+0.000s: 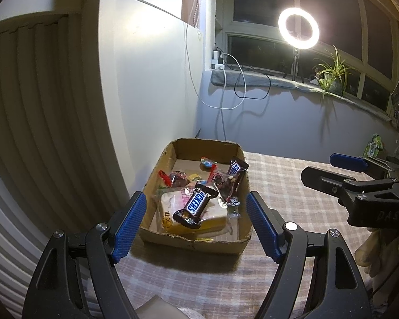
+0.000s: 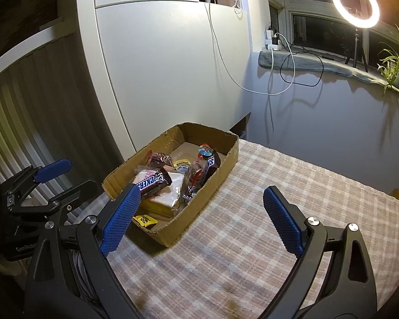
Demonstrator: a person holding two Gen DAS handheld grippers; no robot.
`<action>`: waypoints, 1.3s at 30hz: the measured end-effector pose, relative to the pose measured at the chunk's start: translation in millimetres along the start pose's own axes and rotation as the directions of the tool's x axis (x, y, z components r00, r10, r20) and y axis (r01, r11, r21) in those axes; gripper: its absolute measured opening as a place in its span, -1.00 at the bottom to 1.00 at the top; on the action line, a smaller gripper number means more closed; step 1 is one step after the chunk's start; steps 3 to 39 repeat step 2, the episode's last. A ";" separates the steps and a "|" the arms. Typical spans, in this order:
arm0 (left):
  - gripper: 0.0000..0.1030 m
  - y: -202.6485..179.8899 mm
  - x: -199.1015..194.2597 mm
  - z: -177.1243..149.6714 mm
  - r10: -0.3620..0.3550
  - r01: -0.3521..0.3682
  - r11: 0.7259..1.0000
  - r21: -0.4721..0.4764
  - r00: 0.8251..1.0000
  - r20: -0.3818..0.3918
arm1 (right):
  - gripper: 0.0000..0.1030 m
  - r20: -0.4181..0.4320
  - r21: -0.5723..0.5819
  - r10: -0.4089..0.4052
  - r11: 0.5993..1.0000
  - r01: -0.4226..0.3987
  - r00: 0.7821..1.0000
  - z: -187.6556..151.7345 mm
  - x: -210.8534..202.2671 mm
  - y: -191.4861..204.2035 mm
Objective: Organize snacks
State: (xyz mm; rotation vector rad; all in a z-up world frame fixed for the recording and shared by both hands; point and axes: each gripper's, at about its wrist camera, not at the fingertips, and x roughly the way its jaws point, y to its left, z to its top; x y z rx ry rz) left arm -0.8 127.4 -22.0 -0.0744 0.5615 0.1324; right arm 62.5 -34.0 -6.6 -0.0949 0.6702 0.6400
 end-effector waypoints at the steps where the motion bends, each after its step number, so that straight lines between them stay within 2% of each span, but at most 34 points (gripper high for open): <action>1: 0.50 -0.3 0.2 0.1 0.000 0.000 1.000 0.000 1.000 -0.001 | 0.86 0.000 0.000 -0.002 1.000 0.002 1.000 -0.2 -0.2 0.0; 39: 0.50 -0.9 -0.3 0.0 0.001 -0.001 1.000 0.000 1.000 -0.001 | 0.86 0.001 0.001 -0.003 1.000 0.003 1.000 -0.5 -0.5 -0.3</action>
